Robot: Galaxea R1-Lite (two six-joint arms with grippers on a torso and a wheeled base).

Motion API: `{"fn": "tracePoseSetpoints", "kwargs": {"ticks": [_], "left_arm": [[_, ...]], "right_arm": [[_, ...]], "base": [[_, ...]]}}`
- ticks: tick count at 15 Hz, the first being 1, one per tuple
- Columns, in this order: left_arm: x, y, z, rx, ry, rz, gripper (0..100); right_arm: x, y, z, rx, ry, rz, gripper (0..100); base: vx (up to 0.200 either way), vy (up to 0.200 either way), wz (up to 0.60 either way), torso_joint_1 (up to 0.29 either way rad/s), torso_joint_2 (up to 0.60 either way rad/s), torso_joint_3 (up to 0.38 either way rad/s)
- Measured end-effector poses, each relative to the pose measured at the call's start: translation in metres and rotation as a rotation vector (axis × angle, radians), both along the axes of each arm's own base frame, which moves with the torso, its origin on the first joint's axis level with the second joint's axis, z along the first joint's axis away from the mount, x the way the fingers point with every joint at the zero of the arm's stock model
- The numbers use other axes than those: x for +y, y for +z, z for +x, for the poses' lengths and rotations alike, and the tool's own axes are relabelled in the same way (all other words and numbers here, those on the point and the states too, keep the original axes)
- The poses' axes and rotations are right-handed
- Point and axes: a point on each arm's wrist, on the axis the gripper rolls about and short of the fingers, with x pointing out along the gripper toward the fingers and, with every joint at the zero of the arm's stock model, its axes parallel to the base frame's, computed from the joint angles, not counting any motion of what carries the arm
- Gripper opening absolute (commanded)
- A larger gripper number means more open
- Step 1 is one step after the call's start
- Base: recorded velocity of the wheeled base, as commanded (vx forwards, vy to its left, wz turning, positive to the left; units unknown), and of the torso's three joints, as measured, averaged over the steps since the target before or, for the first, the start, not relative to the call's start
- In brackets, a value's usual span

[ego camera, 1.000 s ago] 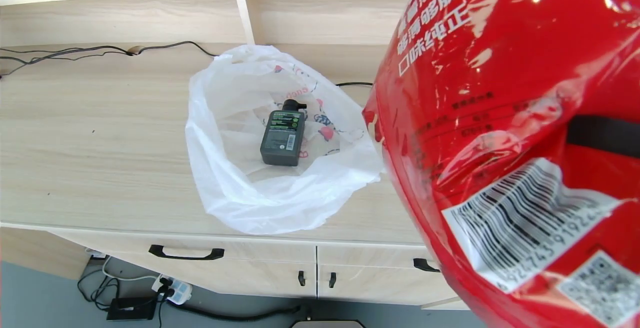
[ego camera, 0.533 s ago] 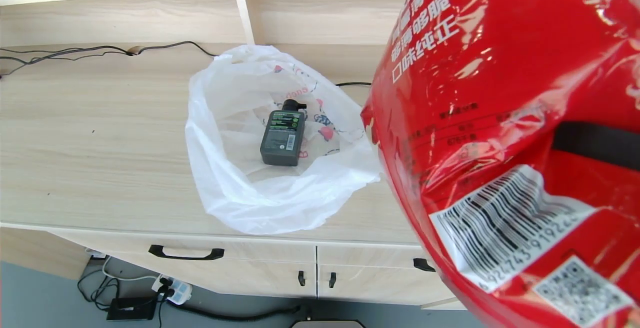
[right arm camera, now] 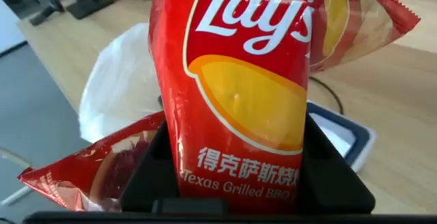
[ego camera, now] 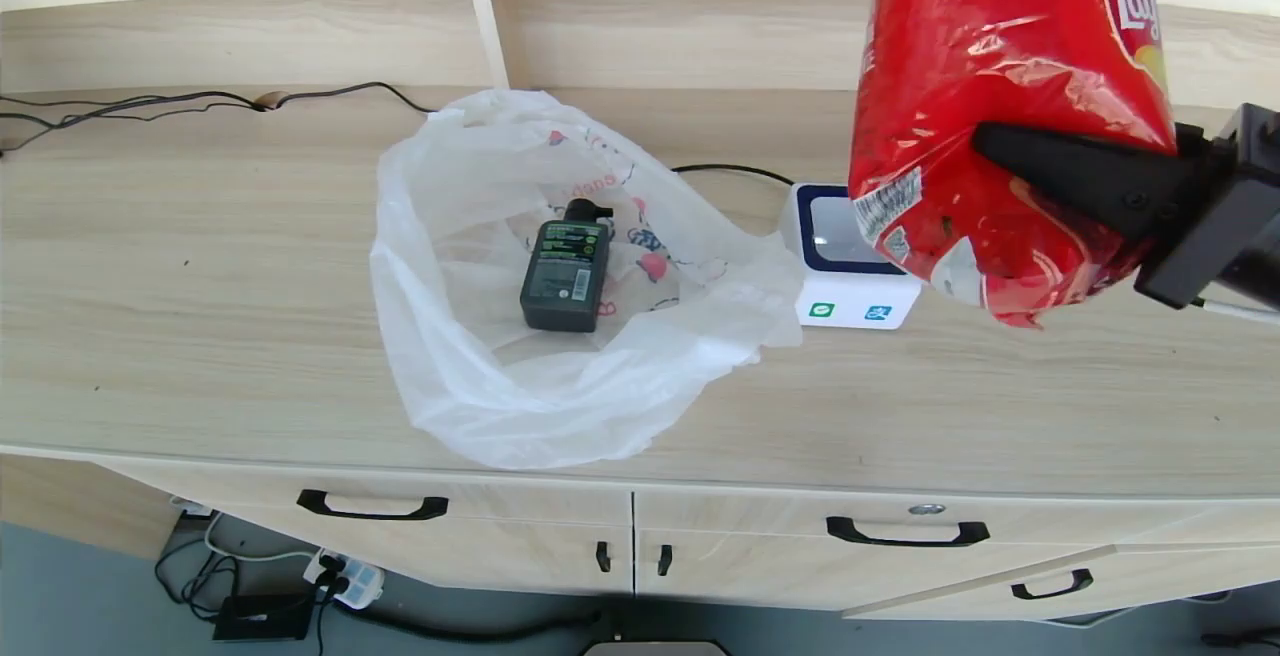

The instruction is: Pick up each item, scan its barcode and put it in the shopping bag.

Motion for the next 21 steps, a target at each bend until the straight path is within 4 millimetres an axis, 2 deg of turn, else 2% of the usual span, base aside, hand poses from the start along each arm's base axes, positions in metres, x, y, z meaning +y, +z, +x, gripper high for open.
{"fn": "tracePoseSetpoints", "kwargs": {"ticks": [3, 7, 11, 16, 21], "left_arm": [[0.0, 0.0, 0.0, 0.001, -0.001, -0.001, 100], [0.0, 0.0, 0.0, 0.003, -0.001, 0.005, 100], [0.0, 0.0, 0.0, 0.003, 0.0, 0.004, 100], [0.0, 0.0, 0.0, 0.001, -0.001, 0.004, 100], [0.0, 0.0, 0.0, 0.0, -0.001, 0.006, 100]], "right_arm": [[-0.009, 0.008, 0.021, -0.133, -0.175, -0.159, 0], [-0.007, 0.011, 0.035, -0.304, -0.252, -0.378, 0], [-0.004, 0.011, 0.051, -0.402, -0.294, -0.506, 0], [-0.005, -0.001, 0.06, -0.52, -0.294, -0.695, 0], [-0.024, -0.025, 0.074, -0.631, -0.243, -0.789, 0]], "base": [[0.0, 0.0, 0.0, 0.0, 0.0, 0.0], [0.0, 0.0, 0.0, 0.0, 0.0, 0.0], [0.0, 0.0, 0.0, 0.0, 0.0, 0.0], [0.0, 0.0, 0.0, 0.0, 0.0, 0.0], [0.0, 0.0, 0.0, 0.0, 0.0, 0.0]]}}
